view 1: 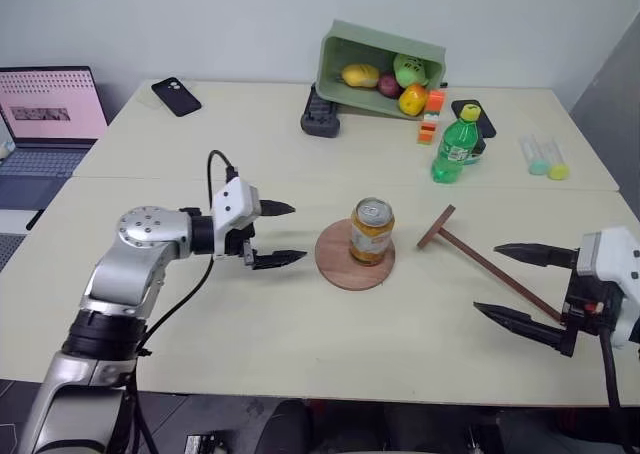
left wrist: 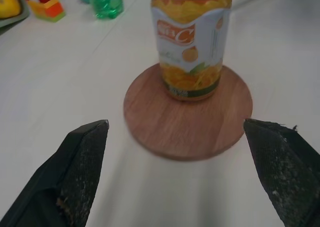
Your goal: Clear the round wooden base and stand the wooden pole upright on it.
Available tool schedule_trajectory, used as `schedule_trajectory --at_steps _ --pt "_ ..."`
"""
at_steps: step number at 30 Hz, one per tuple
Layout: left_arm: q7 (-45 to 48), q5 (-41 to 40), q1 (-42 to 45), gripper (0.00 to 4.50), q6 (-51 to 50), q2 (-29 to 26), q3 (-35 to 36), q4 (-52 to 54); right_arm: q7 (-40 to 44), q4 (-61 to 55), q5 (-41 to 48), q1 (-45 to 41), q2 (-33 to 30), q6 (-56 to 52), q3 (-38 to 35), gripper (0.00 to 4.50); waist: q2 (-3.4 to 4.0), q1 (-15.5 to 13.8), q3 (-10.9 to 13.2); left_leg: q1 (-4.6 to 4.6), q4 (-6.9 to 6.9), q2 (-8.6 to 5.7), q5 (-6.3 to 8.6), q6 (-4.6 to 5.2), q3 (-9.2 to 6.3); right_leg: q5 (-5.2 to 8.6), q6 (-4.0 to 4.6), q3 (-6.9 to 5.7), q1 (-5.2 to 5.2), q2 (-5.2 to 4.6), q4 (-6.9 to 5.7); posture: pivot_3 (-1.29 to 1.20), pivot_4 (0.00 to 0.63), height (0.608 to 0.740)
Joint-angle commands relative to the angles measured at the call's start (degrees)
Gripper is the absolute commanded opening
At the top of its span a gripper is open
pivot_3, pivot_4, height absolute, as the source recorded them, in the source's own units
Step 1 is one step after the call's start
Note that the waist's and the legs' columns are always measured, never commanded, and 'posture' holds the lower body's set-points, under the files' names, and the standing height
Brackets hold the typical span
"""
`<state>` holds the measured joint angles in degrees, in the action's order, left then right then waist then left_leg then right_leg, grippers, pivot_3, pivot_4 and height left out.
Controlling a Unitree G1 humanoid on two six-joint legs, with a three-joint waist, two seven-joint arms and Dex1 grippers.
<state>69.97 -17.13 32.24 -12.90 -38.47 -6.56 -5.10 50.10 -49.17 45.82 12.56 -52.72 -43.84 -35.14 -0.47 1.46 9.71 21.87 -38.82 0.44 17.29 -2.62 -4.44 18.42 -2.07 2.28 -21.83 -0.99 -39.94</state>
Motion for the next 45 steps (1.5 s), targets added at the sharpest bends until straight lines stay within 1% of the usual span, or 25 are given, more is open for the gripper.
schedule_trajectory --at_steps 1,5,8,10,13,18,24,36,38,39,41,42,45 --pt "1.39 1.31 3.36 4.5 4.15 2.83 -1.76 -4.14 -4.72 -3.59 3.53 -0.88 0.51 -1.53 0.03 4.46 -0.01 0.04 0.0 0.0 -0.01 0.0 0.0 0.0 0.01 0.0 0.0 0.01 0.01 0.0 0.0 0.0 0.15 0.74" --pt "2.65 3.13 7.03 4.5 8.71 8.1 -4.47 -11.06 -9.29 -5.5 4.83 0.22 1.7 -2.48 0.68 4.46 -0.02 0.0 -0.01 -0.02 -0.02 -0.04 0.0 0.0 0.0 0.0 0.0 -0.03 0.04 0.01 0.01 0.0 0.15 0.74" --pt "3.31 3.99 8.45 4.5 10.67 9.94 -5.03 -13.78 -11.12 -6.25 5.62 1.26 1.57 -3.33 0.52 4.46 -0.04 0.04 0.0 0.01 -0.04 -0.39 0.0 0.0 0.0 0.0 0.0 -0.04 0.05 0.0 0.03 0.0 0.15 0.74" --pt "3.65 3.72 9.9 4.5 10.83 12.11 -5.26 -16.26 -12.37 -7.01 7.25 2.42 2.0 -3.77 0.13 4.46 -0.04 0.05 -0.01 0.01 -0.04 -0.43 0.0 0.01 -0.06 0.0 0.0 -0.03 0.05 -0.03 0.02 0.0 0.15 0.74" --pt "4.49 5.26 11.83 4.5 14.11 14.62 -6.37 -20.94 -13.81 -8.18 8.13 4.17 2.56 -3.48 -0.24 4.46 -0.05 -0.01 -0.01 0.02 -0.05 -0.45 0.0 0.01 -0.12 0.0 0.0 -0.02 0.07 -0.04 0.01 0.0 0.15 0.74" --pt "5.01 6.77 14.33 4.5 17.22 17.46 -6.64 -27.5 -15.21 -9.02 9.14 5.59 2.29 -2.83 -0.47 4.46 -0.08 0.06 0.0 0.0 -0.06 -0.57 0.0 0.01 -0.12 0.01 -0.02 -0.04 0.1 -0.1 0.03 0.0 0.15 0.74" --pt "4.33 8.27 16.96 4.5 19.41 21.01 -6.45 -33.91 -16.4 -9.98 9.1 5.52 1.98 -1.63 1.16 4.46 -0.1 0.06 0.0 0.01 -0.06 -0.6 0.01 0.02 -0.12 0.01 -0.02 -0.06 0.1 -0.11 0.04 0.0 0.15 0.74" --pt "3.63 8.67 19.7 4.5 21.03 25.68 -5.2 -39.86 -18.68 -10.83 8.62 6.78 1.63 0.12 3.74 4.46 -0.12 0.07 0.01 0.02 -0.07 -0.62 0.0 0.02 -0.14 0.02 -0.03 -0.07 0.1 -0.12 0.03 0.0 0.15 0.74" --pt "4.02 8.59 20.08 4.11 21.05 25.84 -5.01 -40.64 -19.22 -10.83 8.89 6.82 1.31 0.35 3.95 4.5 -0.12 0.07 0.01 0.01 -0.07 -0.62 0.0 0.02 -0.13 0.02 -0.03 -0.07 0.1 -0.12 0.03 0.0 0.15 0.74" --pt "4.28 8.54 20.18 4.05 21.07 25.82 -4.94 -40.89 -19.5 -10.83 9.02 6.83 1.13 0.5 4.12 4.5 -0.12 0.07 0.01 0.01 -0.07 -0.62 0.0 0.02 -0.14 0.02 -0.03 -0.07 0.1 -0.12 0.02 0.0 0.15 0.74" --pt "4.61 8.47 20.22 3.68 21.11 25.74 -4.85 -41.16 -20.01 -10.83 9.22 6.84 0.84 0.75 4.31 4.5 -0.12 0.07 0.01 0.01 -0.07 -0.62 0.0 0.02 -0.14 0.02 -0.03 -0.07 0.1 -0.12 0.02 0.0 0.15 0.74" --pt "4.71 8.46 20.21 3.6 21.14 25.68 -4.81 -41.19 -20.26 -10.83 9.39 6.87 0.67 0.91 4.37 4.5 -0.12 0.07 0.01 0.02 -0.07 -0.62 0.0 0.02 -0.14 0.02 -0.03 -0.07 0.1 -0.12 0.03 0.0 0.15 0.74" --pt "4.97 7.84 20.12 3.56 20.53 25.38 -4.23 -40.86 -20.81 -10.83 9.33 6.5 0.5 0.97 4.59 4.5 -0.12 0.07 0.01 0.01 -0.07 -0.62 0.0 0.02 -0.14 0.02 -0.03 -0.08 0.1 -0.12 0.03 0.0 0.15 0.74"
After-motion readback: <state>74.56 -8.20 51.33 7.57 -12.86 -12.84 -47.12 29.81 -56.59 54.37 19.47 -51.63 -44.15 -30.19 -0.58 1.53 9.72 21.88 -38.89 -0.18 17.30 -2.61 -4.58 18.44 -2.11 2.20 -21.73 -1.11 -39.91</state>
